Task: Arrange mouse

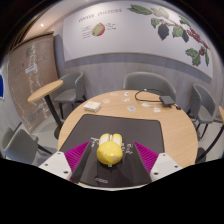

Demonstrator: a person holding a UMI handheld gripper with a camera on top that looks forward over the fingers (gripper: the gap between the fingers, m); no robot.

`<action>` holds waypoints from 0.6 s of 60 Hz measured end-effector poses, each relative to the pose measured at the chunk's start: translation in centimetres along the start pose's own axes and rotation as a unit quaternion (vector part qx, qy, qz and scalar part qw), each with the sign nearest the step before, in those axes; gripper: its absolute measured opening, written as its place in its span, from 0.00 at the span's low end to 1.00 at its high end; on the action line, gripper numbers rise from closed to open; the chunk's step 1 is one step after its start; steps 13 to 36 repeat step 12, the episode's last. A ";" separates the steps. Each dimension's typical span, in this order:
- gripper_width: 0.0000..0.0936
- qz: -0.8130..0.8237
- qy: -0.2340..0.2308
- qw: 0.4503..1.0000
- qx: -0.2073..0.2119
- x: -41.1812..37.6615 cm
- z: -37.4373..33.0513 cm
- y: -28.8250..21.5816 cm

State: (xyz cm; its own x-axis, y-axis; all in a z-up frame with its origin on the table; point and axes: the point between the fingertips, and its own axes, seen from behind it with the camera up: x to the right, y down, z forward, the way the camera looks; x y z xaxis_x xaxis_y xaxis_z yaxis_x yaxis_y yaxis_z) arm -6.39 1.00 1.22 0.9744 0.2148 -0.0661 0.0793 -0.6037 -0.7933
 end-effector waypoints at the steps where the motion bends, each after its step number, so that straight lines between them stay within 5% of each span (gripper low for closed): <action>1: 0.92 -0.004 -0.004 1.000 0.002 0.0 -0.5 0.0; 12: 0.92 -0.021 -0.020 1.000 0.001 3.8 -6.1 2.1; 36: 0.92 -0.021 -0.020 1.000 0.001 3.8 -6.1 2.1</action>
